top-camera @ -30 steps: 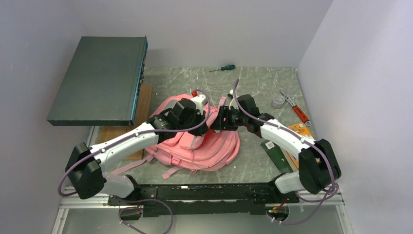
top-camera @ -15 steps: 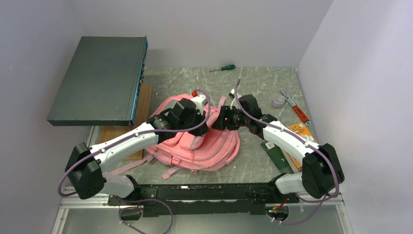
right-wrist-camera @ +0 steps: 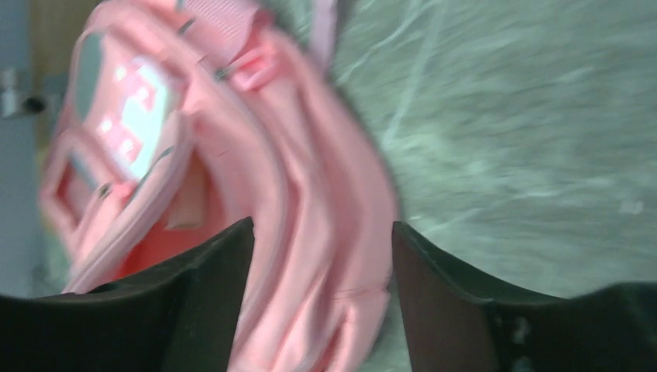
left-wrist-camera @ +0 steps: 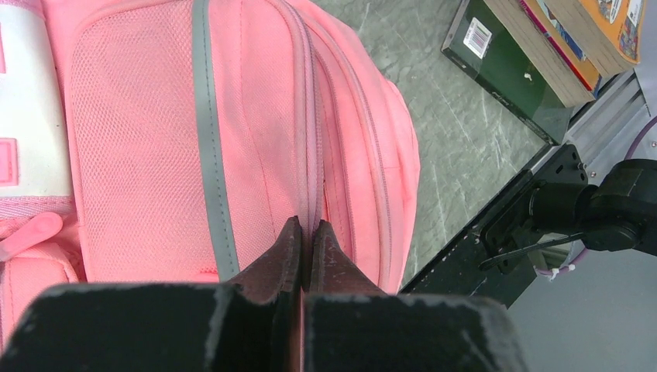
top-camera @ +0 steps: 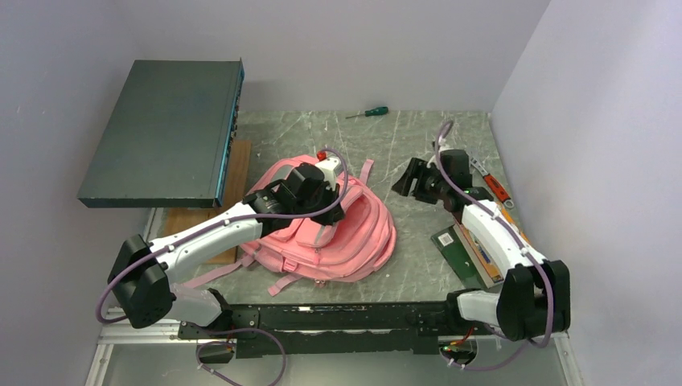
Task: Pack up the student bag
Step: Pick up the stationery from the center of the board.
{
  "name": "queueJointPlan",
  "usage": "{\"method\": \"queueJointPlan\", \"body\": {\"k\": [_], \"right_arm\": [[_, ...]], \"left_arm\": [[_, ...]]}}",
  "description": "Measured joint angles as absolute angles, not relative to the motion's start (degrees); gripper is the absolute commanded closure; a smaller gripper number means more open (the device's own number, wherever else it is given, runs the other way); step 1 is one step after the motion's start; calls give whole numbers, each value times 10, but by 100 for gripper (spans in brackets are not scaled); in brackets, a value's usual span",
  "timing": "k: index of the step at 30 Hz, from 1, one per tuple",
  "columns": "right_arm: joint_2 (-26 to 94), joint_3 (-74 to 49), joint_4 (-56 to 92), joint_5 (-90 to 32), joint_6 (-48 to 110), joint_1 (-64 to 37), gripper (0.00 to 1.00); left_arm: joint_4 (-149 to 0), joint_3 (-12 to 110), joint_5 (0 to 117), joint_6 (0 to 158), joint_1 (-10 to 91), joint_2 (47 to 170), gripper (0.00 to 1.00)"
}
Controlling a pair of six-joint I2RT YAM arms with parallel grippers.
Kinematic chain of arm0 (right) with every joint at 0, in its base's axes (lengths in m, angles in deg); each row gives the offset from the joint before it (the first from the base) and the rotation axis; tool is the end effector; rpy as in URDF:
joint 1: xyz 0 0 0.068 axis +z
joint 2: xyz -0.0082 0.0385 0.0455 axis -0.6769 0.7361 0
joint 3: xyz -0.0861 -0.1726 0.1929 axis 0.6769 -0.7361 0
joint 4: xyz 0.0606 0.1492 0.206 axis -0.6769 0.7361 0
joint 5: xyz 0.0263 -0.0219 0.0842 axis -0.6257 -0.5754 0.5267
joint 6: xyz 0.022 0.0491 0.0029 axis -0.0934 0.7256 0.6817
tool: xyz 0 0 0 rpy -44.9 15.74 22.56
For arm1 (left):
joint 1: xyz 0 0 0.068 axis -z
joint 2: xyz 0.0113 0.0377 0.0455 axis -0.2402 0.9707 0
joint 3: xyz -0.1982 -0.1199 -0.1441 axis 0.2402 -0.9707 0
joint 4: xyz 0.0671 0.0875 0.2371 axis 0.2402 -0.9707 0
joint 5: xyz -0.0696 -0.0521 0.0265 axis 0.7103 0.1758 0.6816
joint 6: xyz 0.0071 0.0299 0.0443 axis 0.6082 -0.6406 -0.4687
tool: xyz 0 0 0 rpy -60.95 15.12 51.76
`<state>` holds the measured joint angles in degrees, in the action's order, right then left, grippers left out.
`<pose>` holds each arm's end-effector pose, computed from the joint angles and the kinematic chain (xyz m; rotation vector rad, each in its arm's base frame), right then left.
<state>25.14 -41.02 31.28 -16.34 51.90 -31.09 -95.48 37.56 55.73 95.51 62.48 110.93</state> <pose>0.2613 0.0659 0.2469 0.1289 2.3146 0.7574 0.1992 -0.2309 0.2928 0.4756 2.2777 -0.8237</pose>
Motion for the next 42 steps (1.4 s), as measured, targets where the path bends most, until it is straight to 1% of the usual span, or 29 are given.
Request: {"method": "queueJointPlan", "body": {"k": [1, 2, 3, 8, 14, 21, 28, 31, 34, 38, 42], "right_arm": [[244, -405, 325, -189, 510, -324, 14], [239, -400, 334, -216, 508, -338, 10], [233, -399, 337, -238, 510, -353, 9], [244, -398, 329, -366, 531, -435, 7], [382, -329, 305, -500, 527, -459, 7], [514, -250, 274, -562, 477, -470, 6], [631, -152, 267, -556, 417, -483, 6], [673, -112, 266, -539, 403, -493, 10], [683, -108, 267, -522, 395, -500, 19], [691, -95, 279, -504, 392, -504, 28], [692, -93, 279, -493, 390, -504, 42]], "left_arm": [[-955, 376, 558, 954, 625, 1110, 100], [-955, 376, 558, 954, 625, 1110, 100], [-955, 376, 558, 954, 625, 1110, 100], [-954, 376, 563, 951, 625, 1118, 100], [-954, 378, 578, 948, 625, 1127, 100], [-954, 378, 579, 941, 625, 1127, 100], [-953, 378, 588, 940, 625, 1132, 100], [-953, 378, 595, 940, 625, 1141, 100], [-954, 383, 599, 939, 625, 1150, 100], [-954, 385, 601, 941, 625, 1154, 100], [-956, 389, 601, 941, 625, 1157, 100]]}}
